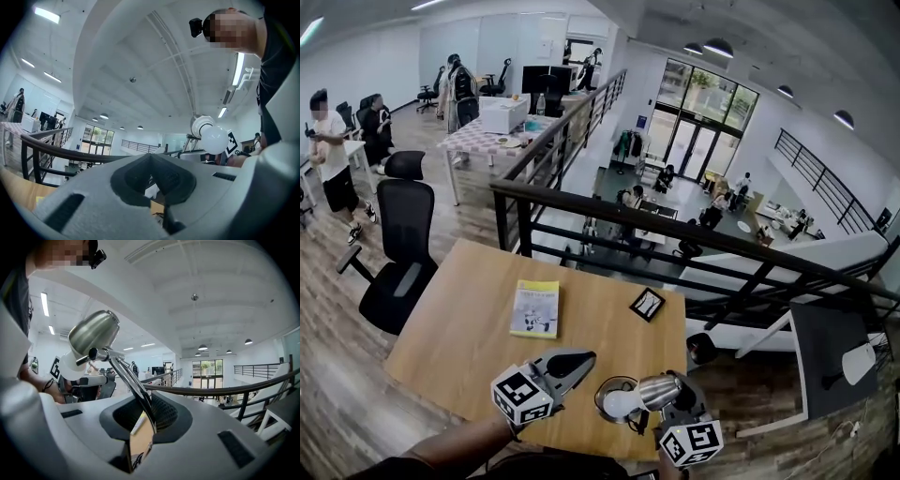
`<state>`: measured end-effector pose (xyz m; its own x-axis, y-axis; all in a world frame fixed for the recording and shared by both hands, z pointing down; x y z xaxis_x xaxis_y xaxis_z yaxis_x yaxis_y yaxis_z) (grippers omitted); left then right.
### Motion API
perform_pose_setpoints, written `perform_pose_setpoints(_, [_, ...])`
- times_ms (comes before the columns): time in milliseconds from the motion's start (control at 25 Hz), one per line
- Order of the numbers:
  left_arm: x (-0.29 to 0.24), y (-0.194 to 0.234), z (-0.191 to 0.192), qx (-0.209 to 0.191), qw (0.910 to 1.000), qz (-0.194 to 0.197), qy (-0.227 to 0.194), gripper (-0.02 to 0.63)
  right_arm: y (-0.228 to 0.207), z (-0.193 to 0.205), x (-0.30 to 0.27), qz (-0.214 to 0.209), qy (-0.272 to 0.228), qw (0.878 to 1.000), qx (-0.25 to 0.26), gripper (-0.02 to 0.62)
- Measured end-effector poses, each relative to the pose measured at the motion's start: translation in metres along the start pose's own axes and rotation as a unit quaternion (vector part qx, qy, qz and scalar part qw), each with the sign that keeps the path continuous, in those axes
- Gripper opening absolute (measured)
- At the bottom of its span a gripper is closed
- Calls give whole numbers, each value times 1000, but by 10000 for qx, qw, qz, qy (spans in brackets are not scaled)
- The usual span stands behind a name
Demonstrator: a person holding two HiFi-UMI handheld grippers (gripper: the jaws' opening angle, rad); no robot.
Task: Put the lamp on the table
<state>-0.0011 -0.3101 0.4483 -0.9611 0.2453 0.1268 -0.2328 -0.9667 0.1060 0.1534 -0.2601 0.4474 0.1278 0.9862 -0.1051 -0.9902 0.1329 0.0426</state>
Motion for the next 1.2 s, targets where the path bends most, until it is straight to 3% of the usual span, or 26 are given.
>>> perform_pose_setpoints(520, [3,15,12,74,9996,-258,105,8,-3,18,-23,-189,131,9997,-89,55])
perform_pose_setpoints(1200, [-41,46,34,264,9988,-350,216,8,-40,29,-67,-371,283,9989,22,57])
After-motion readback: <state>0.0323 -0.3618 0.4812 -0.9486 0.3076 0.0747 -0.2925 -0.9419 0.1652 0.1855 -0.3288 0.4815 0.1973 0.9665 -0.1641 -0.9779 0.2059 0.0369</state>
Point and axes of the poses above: the fingertips, and each gripper's own axes: x backward along the fingers, y to its left, z out of its underside, the point moved 1 cm from there along x, backward along the fingers, and after that the axes turned 10 degrees about z, right-handed, at the moved point
